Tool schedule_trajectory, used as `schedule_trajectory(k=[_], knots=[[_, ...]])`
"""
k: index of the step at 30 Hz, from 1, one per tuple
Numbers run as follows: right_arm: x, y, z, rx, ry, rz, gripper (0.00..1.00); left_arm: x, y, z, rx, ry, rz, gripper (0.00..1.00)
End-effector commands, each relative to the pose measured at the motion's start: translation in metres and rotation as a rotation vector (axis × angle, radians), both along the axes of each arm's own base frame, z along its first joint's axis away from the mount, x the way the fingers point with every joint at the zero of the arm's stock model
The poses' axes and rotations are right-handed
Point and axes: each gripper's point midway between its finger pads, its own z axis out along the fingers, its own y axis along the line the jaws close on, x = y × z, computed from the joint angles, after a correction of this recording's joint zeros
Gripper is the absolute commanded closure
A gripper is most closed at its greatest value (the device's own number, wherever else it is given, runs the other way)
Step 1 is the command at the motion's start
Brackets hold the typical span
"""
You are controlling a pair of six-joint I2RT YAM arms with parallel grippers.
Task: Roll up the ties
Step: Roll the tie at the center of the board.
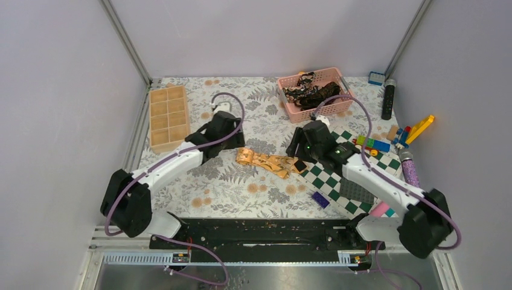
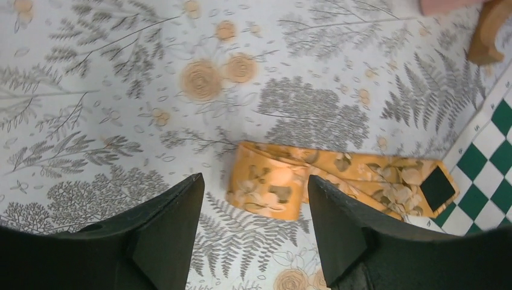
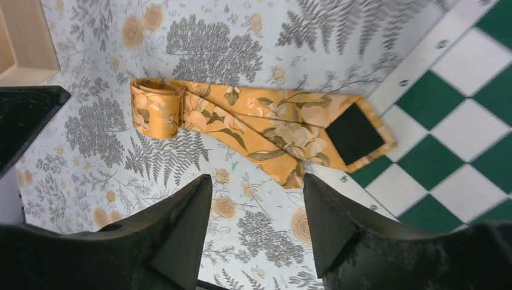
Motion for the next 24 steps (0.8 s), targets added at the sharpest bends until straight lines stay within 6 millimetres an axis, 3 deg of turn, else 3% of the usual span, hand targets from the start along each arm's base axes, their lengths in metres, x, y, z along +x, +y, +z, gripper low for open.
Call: schedule_trajectory(k=[1,8,15,19,24], knots=[[0.017,0.052,0.005,0.163,0.045,0.098,0.39,0.007,0.01,0.001,-0.227,0.002,0.048,0.34],[0.024,0.122,-0.016,0.308,0.16,0.224,0.49,0.007,0.029,-0.015,-0.318,0.024,0.102,0.33],[0.025,0.172,-0.033,0.361,0.224,0.298,0.56,0.006,0.037,-0.022,-0.351,0.035,0.122,0.34],[0.025,0.184,-0.045,0.354,0.257,0.313,0.61,0.006,0.04,-0.027,-0.353,0.042,0.13,0.37],[0.027,0.183,-0.062,0.333,0.287,0.285,0.67,0.006,0.039,-0.033,-0.358,0.058,0.124,0.4]])
